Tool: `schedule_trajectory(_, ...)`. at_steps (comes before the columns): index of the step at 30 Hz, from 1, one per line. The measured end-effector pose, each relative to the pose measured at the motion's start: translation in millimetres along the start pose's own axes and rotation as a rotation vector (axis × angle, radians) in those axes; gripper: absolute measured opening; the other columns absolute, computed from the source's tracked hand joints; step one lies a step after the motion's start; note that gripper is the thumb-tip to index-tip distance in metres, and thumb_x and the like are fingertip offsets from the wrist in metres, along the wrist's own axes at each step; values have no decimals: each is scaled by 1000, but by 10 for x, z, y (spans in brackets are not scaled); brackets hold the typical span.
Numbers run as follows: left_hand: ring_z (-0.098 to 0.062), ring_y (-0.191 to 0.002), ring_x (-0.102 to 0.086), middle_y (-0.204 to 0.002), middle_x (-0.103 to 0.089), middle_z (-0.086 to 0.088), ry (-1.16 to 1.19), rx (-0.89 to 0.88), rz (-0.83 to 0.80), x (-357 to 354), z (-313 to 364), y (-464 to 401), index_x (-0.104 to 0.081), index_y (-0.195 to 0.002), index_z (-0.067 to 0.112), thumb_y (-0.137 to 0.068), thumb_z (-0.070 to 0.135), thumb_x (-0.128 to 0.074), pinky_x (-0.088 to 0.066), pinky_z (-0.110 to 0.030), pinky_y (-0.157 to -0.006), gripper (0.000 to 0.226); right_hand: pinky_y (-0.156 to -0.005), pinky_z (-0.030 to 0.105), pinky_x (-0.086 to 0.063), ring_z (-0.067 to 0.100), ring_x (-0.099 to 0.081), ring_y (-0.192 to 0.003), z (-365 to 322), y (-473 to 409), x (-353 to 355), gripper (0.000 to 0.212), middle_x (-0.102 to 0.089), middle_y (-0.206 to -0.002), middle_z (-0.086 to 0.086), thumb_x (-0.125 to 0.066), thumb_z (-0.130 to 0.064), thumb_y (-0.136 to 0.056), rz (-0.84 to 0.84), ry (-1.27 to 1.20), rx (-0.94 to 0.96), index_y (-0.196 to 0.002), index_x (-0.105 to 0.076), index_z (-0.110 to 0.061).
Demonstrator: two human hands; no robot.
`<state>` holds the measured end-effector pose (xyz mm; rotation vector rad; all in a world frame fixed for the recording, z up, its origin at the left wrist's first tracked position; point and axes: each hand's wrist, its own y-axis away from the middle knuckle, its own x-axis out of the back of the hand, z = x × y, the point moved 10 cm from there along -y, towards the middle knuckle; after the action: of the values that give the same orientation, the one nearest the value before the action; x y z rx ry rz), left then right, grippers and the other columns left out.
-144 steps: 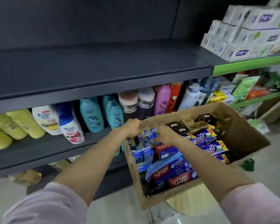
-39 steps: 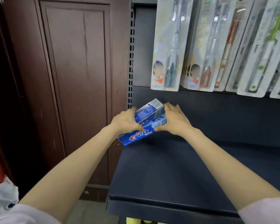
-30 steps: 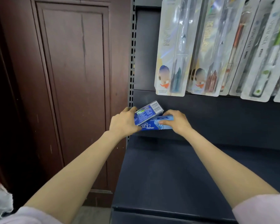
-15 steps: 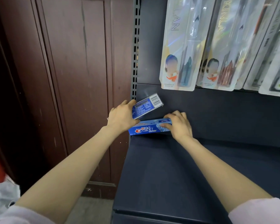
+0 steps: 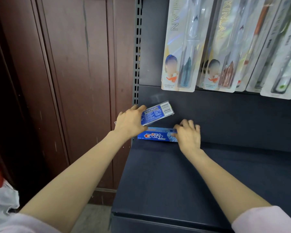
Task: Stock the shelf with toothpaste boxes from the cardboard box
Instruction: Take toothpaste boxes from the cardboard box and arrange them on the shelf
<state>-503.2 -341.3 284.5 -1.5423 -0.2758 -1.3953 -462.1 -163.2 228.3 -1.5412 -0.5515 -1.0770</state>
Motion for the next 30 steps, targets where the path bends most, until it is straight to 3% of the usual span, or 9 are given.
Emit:
schedule_trajectory(4, -22, -103, -59, -117, -55, -2, -17, -13, -28, -30, 70, 30, -41, -129, 22, -79, 38, -69, -44, -41, -89, 60, -95, 34, -39, 24, -48, -116, 18, -31, -135, 31, -52, -122, 5, -57, -17, -91, -122, -212, -5, -122, -58, -15)
schedule_trajectory(7, -23, -105, -58, -116, -54, -2, -70, -35, -24, -22, 141, 41, -42, -128, 21, -79, 36, -68, -43, -40, -89, 58, -90, 34, -47, 24, -59, -107, 110, -11, -16, 31, -62, -114, 9, -52, -9, -92, -192, -1041, -238, -122, -57, -9)
schedule_trajectory(10, -23, -108, -56, -118, -52, -3, -206, -104, 27, -19, 305, 33, -41, -129, 22, -80, 35, -67, -42, -38, -88, 56, -85, 36, -51, 22, -65, -93, 12, 132, 121, 32, -68, -101, 8, -42, -35, -98, -360, -1764, -413, -113, -59, -12)
schedule_trajectory(14, -24, -108, -55, -121, -48, -3, -212, -163, 62, 23, 606, 33, -37, -132, 23, -81, 39, -66, -43, -37, -86, 60, -88, 33, -54, 18, -67, -88, 181, 200, 341, 25, -67, -111, 15, -54, -25, -95, -256, -1704, -330, -111, -56, -6)
schedule_trajectory(17, -25, -94, -58, -114, -47, -3, 95, -91, 15, 30, 746, 27, -38, -124, 23, -75, 41, -72, -47, -38, -76, 63, -88, 33, -52, 16, -65, -88, 373, 203, 486, 28, -67, -98, 7, -50, -35, -94, -157, -1828, -334, -102, -60, -11)
schedule_trajectory(22, -10, -84, -65, -96, -67, 4, 870, 71, -362, -310, 1077, 34, -62, -105, 17, -81, 43, -69, -51, -23, -75, 36, -91, 28, -49, 13, -64, -102, 406, 277, 513, 41, -69, -109, 2, -37, -45, -97, -338, -1836, -241, -111, -63, -16)
schedule_trajectory(24, -17, -90, -68, -103, -70, -7, 1153, 169, -563, -497, 1273, 133, -64, -105, 10, -90, 45, -54, -53, -30, -84, 39, -93, 30, -49, 17, -64, -104, 444, 324, 445, 35, -69, -112, 5, -42, -37, -98, -388, -1775, -242, -116, -61, -14)
schedule_trajectory(27, -27, -106, -64, -112, -67, -14, 1381, 240, -709, -649, 1514, 231, -58, -118, 1, -96, 45, -42, -53, -40, -92, 52, -97, 41, -49, 24, -64, -105, 615, 373, 399, 38, -68, -114, 9, -49, -34, -96, -383, -1693, -301, -122, -56, -8)
schedule_trajectory(30, -21, -90, -67, -102, -68, -9, 1422, 273, -692, -665, 1649, 261, -59, -108, 8, -98, 35, -45, -57, -38, -81, 31, -98, 47, -49, 24, -65, -101, 863, 386, 421, 37, -68, -111, 9, -60, -30, -91, -261, -1616, -357, -121, -55, -10)
